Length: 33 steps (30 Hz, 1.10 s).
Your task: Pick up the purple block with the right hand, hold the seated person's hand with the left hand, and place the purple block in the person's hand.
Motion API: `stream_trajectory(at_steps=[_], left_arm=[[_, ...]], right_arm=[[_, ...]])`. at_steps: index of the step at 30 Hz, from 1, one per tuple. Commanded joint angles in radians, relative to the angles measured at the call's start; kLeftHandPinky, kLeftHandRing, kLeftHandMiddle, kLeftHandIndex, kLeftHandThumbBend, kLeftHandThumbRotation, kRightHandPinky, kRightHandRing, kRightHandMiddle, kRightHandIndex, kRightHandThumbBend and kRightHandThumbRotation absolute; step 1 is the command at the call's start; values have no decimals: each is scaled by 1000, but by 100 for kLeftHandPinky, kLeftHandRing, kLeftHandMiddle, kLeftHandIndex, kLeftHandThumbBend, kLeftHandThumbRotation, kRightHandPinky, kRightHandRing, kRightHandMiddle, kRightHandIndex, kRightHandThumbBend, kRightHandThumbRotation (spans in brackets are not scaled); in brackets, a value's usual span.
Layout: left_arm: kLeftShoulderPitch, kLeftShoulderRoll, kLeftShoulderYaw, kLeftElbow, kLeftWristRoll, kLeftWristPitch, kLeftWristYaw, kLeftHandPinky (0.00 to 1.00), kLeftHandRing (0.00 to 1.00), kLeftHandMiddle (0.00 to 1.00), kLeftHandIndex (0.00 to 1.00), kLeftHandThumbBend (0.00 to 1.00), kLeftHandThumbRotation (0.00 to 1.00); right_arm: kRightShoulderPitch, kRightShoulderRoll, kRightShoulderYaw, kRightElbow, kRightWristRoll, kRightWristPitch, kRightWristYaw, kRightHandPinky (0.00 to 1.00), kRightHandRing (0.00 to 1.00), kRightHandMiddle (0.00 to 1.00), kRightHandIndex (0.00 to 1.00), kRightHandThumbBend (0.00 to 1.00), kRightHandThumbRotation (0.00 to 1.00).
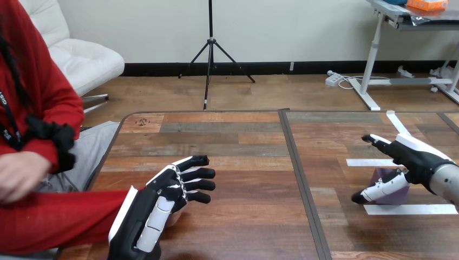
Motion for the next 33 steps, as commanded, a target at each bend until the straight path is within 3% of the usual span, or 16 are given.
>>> stream_trajectory(at_steps=[1, 12, 22, 33], left_arm=[[-31, 1, 1, -37, -6, -22, -5, 61, 68, 71, 76, 80, 92], [-30, -2, 0, -34, -8, -25, -9, 61, 68, 71, 76, 80, 93], [-35, -4, -1, -23, -5, -40, -15, 61, 67, 70, 76, 78, 93], [-39, -10, -2, -20, -18, -40, -23, 61, 66, 70, 76, 78, 93]], right_arm=[[-104, -45, 13, 12, -16, 17, -1, 93, 100, 100, 100, 100, 14], [-127, -55, 37, 64, -44, 8, -25, 91, 100, 100, 100, 100, 10], [-147, -55, 71, 110, -93, 19, -51, 85, 97, 98, 97, 100, 8], [-165, -55, 105, 158, -137, -3, -70, 76, 92, 94, 92, 100, 1]])
